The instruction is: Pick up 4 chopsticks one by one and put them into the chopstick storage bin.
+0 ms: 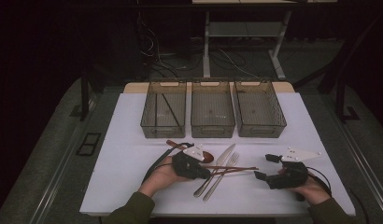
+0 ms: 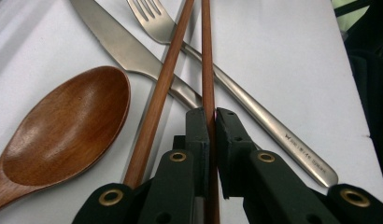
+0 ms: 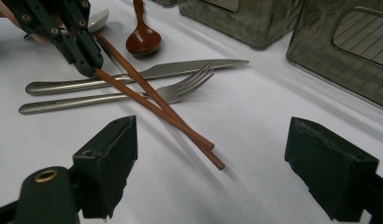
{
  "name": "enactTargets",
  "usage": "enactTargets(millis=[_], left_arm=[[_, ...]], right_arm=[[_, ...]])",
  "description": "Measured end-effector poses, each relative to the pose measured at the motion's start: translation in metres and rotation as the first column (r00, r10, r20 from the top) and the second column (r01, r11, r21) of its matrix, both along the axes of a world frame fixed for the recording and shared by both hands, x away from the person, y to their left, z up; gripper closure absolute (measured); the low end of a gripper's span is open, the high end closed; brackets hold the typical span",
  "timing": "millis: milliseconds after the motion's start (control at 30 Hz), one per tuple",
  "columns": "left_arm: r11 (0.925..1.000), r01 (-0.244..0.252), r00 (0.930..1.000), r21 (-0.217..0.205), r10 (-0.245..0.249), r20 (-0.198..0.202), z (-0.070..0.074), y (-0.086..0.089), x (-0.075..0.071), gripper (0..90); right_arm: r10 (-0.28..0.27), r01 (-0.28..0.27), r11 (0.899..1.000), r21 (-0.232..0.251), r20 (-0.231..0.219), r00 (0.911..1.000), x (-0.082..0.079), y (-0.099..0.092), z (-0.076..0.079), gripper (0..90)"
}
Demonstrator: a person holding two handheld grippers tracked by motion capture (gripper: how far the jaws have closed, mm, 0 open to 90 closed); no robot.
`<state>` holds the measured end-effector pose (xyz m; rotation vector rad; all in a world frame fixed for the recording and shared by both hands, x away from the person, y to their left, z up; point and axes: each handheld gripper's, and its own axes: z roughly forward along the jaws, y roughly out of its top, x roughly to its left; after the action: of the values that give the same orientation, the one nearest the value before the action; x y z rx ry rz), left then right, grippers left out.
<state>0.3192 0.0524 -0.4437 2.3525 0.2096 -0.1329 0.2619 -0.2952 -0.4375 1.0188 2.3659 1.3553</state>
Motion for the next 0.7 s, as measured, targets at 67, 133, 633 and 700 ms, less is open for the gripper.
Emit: enactTargets(millis=[67,133,633,700], left_arm=[[0.9999,-0.012,0.9999,-0.005,0.012,-0.001,0.002,0.001,0.0,83.5],[0.9996,-0.026,0.9996,-0.014,0.026,-0.006,0.004,0.002,-0.001,83.5],[0.9926,-0.102,0.9944,-0.066,0.104,0.02,0.024,0.015,-0.002,83.5],[0.9915,-0.111,0.9933,-0.066,0.113,0.023,0.026,0.017,-0.002,83.5]], right_arm=[[0.001,-0.001,1.0,0.0,0.0,1.0,0.0,0.0,0.0,16.8],[0.002,-0.002,1.0,0.002,0.002,1.0,0.0,0.0,0.001,16.8],[0.01,-0.01,1.0,-0.006,0.019,0.9998,-0.002,0.001,0.001,16.8],[0.007,-0.006,1.0,-0.01,0.021,0.9998,-0.002,0.001,0.001,16.8]])
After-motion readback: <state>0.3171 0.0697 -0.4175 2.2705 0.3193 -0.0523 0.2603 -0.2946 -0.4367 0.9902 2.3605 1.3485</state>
